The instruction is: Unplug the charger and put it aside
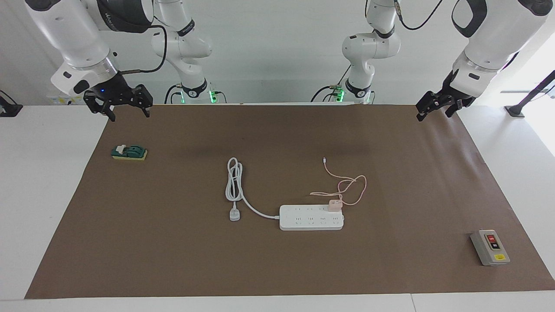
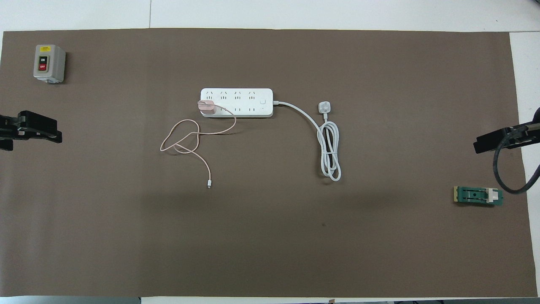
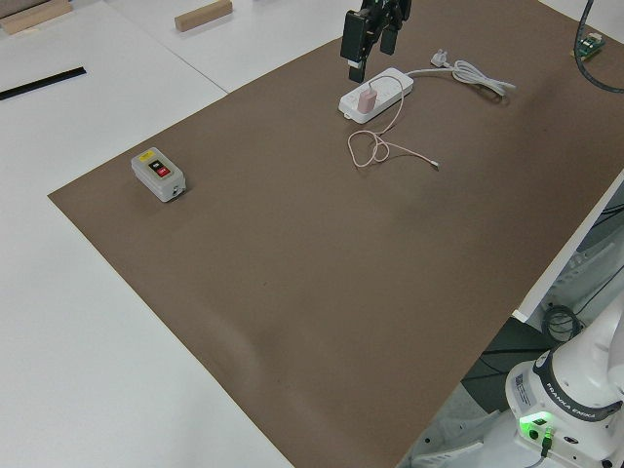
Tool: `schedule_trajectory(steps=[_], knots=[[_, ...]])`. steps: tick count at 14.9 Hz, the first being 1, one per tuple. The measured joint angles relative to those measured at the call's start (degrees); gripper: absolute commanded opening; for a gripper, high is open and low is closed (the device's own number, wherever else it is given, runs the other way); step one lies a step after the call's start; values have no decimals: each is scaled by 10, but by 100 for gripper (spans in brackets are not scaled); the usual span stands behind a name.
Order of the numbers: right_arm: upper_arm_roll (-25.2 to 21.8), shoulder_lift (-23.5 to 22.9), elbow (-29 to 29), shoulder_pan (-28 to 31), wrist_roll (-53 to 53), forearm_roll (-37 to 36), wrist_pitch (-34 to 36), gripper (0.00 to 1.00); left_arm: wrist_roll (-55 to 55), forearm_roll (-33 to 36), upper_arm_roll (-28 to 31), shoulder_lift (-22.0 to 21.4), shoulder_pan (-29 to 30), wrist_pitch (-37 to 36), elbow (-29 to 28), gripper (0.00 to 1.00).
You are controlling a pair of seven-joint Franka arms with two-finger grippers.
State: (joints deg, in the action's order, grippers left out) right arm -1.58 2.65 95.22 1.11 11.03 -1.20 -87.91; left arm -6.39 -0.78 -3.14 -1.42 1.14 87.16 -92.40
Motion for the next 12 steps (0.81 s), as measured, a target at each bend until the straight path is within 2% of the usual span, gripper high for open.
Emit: schedule_trajectory(steps=[12], knots=[[0, 0, 0, 0, 0, 0, -1, 100, 0, 0, -1, 5, 0, 4, 21, 100]])
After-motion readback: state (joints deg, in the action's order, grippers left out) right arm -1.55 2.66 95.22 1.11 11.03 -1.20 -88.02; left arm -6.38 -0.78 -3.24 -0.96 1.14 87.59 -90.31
